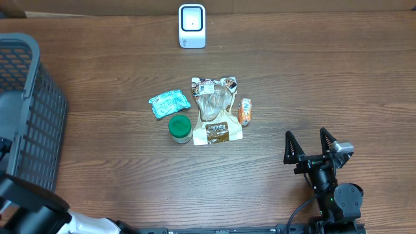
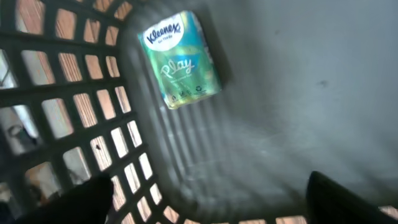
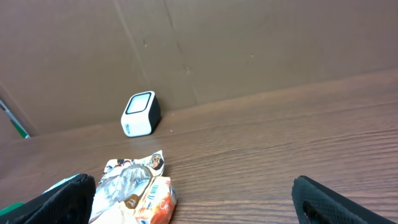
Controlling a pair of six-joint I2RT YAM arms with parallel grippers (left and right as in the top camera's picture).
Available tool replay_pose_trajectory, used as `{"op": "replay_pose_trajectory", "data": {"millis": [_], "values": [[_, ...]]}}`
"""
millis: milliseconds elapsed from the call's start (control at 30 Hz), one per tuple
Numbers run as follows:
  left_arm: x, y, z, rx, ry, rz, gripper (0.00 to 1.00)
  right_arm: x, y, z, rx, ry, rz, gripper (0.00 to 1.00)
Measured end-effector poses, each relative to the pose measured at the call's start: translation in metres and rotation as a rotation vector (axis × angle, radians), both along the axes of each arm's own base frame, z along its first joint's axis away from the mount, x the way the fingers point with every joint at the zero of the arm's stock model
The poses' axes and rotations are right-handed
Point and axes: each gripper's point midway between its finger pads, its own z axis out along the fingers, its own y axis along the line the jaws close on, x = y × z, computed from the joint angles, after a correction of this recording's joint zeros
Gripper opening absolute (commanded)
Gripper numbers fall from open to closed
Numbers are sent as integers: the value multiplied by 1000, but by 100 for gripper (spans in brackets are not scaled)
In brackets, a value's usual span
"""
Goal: Scan the item barcode
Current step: 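Return the left gripper to the basket and grasp the blue Kleenex tissue pack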
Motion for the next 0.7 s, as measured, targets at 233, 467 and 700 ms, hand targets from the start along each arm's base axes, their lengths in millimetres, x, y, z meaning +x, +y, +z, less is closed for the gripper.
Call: {"op": "replay_pose_trajectory", "data": {"millis": [233, 467, 700], "values": [[-8, 7, -39, -63, 94, 23, 69, 0, 0, 0, 0, 0, 0, 100], [-17, 23, -49, -43, 82, 91, 73, 0, 0, 0, -1, 0, 0, 100], [-14, 45, -63, 0, 59, 117, 71, 0, 0, 0, -1, 0, 0, 100]]}}
